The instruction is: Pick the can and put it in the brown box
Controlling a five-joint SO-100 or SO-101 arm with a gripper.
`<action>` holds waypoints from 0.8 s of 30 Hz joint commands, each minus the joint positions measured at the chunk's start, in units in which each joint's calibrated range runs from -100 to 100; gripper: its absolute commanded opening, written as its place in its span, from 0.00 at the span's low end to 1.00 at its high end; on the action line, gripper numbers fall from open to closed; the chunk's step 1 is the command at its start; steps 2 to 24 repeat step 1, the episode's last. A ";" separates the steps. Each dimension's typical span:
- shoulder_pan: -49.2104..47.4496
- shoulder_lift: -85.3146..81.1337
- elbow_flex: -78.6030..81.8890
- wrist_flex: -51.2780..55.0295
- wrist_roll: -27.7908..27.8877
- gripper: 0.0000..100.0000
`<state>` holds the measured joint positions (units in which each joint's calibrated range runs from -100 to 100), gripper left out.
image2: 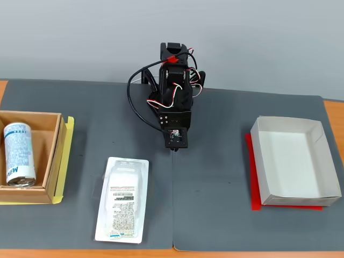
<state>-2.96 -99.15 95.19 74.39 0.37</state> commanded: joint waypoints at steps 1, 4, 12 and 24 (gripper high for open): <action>0.03 -0.17 -3.07 -0.59 -0.11 0.01; 0.03 -0.17 -3.07 -0.59 -0.11 0.01; 0.03 -0.17 -3.07 -0.59 -0.11 0.01; 0.03 -0.17 -3.07 -0.59 -0.11 0.01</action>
